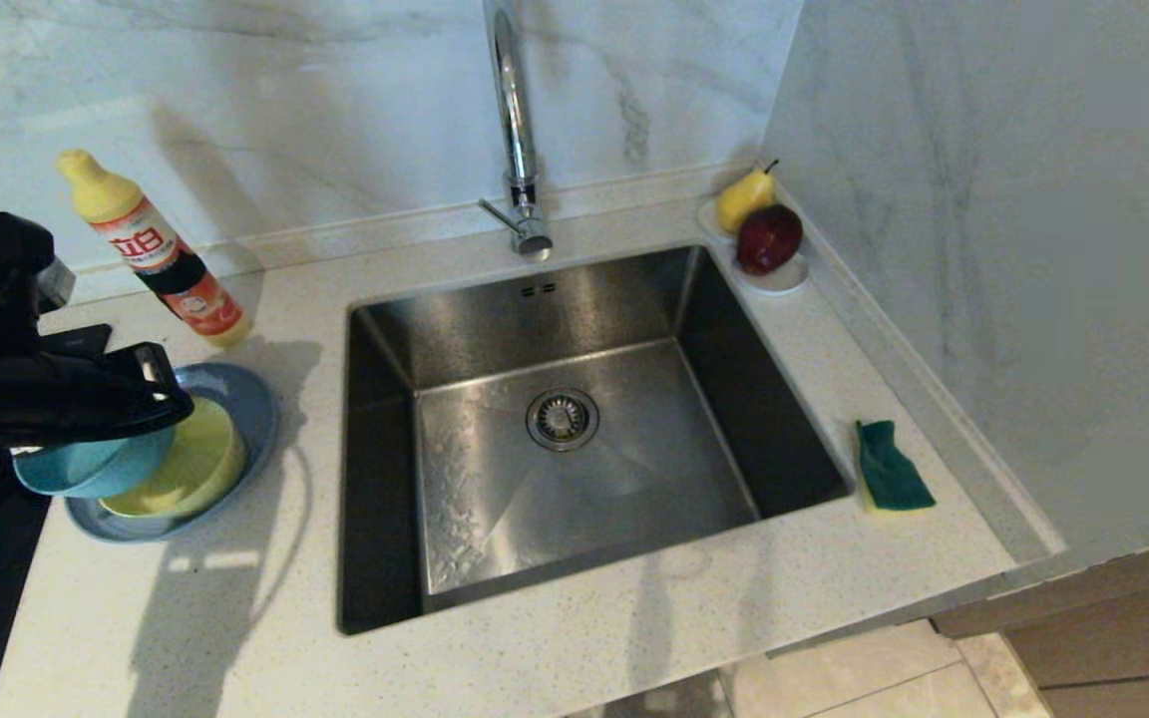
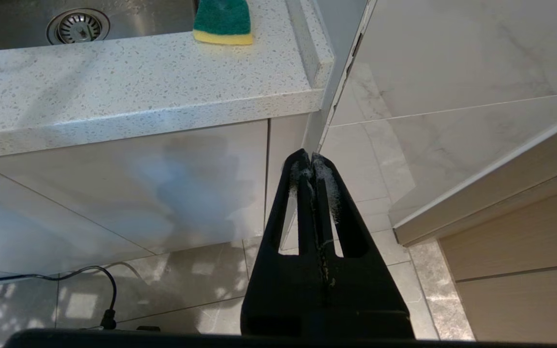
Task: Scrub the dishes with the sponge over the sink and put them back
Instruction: Place the bowl on the bowl
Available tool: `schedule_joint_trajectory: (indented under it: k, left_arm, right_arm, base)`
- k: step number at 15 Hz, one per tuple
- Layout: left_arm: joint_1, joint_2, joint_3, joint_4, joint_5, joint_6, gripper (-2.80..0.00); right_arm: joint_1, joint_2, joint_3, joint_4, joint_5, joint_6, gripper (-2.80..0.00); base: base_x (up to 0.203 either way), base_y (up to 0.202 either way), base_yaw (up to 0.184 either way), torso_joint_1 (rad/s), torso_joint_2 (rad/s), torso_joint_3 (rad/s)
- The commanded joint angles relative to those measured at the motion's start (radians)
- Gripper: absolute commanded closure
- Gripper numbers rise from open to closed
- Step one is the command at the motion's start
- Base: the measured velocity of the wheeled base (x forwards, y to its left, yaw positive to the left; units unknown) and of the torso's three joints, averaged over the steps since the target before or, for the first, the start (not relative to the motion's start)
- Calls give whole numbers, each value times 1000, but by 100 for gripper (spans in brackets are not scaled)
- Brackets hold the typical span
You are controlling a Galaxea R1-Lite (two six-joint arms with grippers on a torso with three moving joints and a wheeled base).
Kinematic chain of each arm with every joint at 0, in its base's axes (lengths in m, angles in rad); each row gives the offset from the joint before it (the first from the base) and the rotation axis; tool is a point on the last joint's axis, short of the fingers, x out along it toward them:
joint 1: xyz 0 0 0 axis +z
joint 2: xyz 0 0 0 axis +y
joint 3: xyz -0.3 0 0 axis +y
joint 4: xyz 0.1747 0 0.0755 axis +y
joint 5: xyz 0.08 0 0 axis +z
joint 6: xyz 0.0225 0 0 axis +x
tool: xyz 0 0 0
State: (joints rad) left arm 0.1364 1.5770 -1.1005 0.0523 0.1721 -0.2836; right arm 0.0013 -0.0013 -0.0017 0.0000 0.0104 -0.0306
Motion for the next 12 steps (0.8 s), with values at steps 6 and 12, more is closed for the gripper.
schedule_joint_trajectory:
  k: [6,12]
  left_arm:
    - [23,12,-6,-4,-7,7,0]
    - [-18,-53,-42,12,-10,-5,0]
  right_arm:
    - [0,0,0,0,0,0,0]
    - [0,0,0,0,0,0,0]
  base:
    - [0,0,0,0,0,0]
    - [0,0,0,0,0,0]
